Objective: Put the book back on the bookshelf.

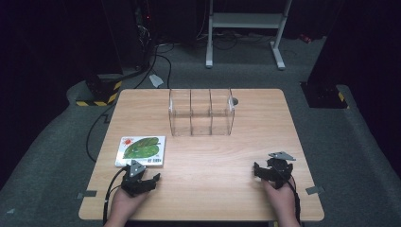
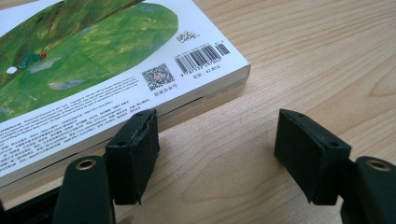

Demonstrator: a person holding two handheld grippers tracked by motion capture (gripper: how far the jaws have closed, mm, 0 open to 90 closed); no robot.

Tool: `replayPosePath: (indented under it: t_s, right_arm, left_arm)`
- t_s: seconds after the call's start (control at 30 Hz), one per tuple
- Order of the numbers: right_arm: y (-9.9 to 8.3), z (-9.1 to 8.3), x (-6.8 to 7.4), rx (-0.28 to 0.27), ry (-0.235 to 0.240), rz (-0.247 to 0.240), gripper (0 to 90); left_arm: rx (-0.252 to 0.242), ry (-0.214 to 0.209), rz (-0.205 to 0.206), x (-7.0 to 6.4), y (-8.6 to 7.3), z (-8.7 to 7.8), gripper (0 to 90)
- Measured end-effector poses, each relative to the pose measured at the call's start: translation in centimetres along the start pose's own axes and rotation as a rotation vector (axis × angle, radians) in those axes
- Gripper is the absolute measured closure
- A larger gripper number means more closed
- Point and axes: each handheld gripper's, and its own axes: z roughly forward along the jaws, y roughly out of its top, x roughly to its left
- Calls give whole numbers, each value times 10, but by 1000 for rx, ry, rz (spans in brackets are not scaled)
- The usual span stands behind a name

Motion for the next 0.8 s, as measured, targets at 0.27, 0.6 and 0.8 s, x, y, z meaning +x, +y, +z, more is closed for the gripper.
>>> replayPosePath:
  t_s: [0.27, 0.6, 0.8]
  right_arm:
    - [0, 0, 0, 0, 0, 0, 99]
    - [0, 0, -1, -1, 5, -7, 99]
    - [0, 0, -1, -1, 6, -10, 99]
  left_arm:
    - [0, -1, 0, 0, 0, 0, 307]
    - [12, -38, 18, 0, 6, -7, 382]
    - [-15, -44, 15, 0, 12, -14, 405]
